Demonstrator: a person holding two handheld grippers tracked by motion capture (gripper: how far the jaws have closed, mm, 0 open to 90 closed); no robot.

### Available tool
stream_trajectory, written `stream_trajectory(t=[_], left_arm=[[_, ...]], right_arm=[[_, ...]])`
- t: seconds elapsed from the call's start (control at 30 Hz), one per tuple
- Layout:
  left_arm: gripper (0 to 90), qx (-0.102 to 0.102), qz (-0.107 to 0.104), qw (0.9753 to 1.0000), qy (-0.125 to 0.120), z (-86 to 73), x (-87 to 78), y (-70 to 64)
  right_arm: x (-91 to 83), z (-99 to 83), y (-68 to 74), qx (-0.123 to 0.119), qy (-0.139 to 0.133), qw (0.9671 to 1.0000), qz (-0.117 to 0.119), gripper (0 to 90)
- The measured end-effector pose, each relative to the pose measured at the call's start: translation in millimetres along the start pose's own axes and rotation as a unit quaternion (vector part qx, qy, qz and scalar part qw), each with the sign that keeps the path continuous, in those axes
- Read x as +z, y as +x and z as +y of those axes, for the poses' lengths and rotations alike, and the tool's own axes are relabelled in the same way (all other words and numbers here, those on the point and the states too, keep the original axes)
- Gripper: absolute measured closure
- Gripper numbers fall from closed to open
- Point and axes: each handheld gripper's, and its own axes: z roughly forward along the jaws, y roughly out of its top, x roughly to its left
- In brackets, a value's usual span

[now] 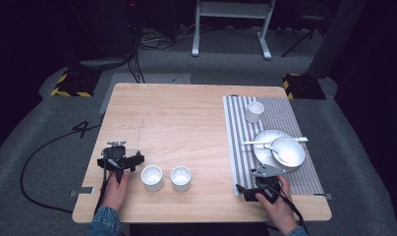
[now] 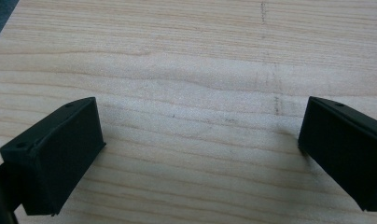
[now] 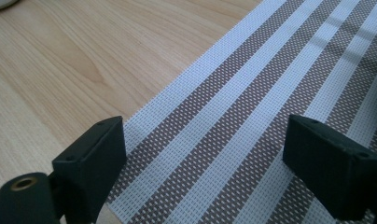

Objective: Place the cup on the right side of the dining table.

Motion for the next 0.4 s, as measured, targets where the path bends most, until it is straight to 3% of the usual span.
stream_trajectory(t=[0.4], left_arm=[[0.1,0.001,-0.001,1.0,0.001,0.6,0.4,-0.6]], right_arm=[[0.0,0.0,0.1,0.0,0.0,1.0,0.0,13.2]])
